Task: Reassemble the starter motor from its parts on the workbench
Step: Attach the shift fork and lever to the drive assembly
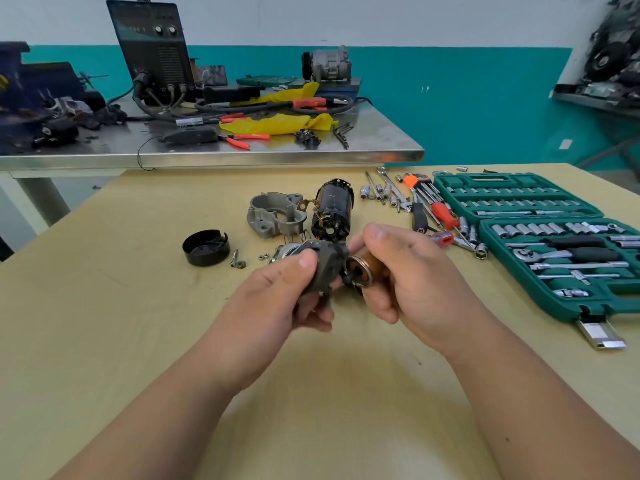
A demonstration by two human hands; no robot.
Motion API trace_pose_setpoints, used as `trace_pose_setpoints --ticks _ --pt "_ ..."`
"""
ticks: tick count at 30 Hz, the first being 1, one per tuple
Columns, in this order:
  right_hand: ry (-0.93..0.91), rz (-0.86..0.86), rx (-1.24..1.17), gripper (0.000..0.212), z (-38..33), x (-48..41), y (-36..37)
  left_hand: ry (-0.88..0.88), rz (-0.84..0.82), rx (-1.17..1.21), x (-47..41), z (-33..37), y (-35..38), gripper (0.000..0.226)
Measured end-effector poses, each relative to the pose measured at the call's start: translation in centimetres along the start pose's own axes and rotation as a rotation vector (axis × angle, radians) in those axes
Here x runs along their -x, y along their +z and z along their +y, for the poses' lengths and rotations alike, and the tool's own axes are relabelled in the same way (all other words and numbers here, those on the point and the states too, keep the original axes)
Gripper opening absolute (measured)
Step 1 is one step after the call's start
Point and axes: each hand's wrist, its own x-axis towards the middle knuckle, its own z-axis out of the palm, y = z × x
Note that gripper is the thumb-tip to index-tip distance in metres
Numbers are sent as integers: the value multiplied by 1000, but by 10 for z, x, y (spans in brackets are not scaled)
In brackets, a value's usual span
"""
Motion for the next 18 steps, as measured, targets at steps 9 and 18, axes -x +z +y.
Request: trace_pose_setpoints --ticks 9,18 --pt "1 -47 27 21 1 1 -4 609 379 -694 3 -3 -7 21" --pt "73 -68 108 19 -2 3 0 765 446 -847 3 -2 -7 20"
